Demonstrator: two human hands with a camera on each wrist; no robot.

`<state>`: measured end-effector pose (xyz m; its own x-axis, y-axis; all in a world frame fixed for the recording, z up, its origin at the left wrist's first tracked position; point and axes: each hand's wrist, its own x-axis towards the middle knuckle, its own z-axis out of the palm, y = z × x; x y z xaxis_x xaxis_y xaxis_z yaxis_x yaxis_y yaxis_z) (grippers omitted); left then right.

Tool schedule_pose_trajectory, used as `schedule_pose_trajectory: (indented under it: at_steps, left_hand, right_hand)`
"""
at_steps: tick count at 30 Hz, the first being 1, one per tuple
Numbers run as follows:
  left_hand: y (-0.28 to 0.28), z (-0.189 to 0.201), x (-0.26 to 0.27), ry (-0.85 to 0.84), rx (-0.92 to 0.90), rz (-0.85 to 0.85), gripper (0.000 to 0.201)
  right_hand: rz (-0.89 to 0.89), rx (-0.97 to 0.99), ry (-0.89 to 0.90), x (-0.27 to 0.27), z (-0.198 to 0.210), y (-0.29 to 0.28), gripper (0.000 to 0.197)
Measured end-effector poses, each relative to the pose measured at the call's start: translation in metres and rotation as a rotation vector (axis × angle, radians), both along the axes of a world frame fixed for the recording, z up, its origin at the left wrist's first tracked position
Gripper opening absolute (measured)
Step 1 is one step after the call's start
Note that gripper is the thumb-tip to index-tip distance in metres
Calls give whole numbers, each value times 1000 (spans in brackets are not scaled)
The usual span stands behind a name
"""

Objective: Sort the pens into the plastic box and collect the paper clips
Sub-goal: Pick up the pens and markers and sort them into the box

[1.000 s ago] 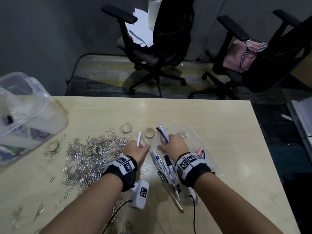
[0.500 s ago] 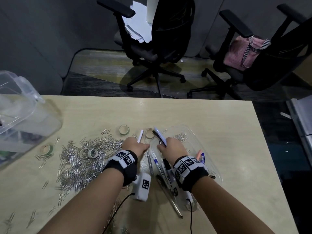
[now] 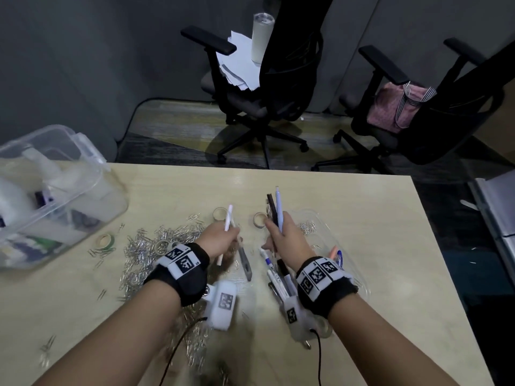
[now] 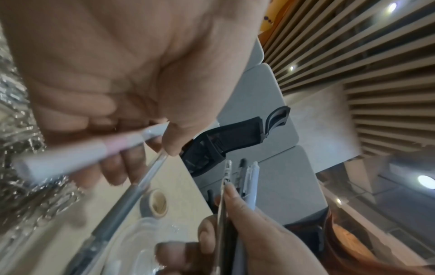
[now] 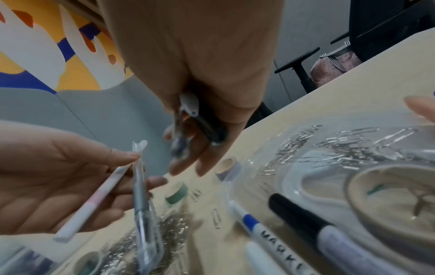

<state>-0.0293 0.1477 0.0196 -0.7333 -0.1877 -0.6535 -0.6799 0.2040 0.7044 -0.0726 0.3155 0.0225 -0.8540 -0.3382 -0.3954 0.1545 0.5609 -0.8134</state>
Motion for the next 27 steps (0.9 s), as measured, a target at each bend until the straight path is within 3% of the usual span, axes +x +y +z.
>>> schedule_pose_trajectory:
  at_steps: [3,6,13,20,27]
  left_hand:
    - [-11,22,15,23,175,96,12]
    - [-27,40,32,65,312,206,20]
    - [-84,66,71,201,259,331,21]
    - [-163,89,110,315,165,371,9]
    - [-248,99,140,374,112,416,13]
  right_hand:
    - [-8,-149,-116,15,14,-17,18]
    - [106,-99,-41,28,28,-35,14]
    - [192,-147,20,52,43,-98,12]
    - [257,-187,108,83,60,-185,13]
    - [237,-281,46,110,70,-273,14]
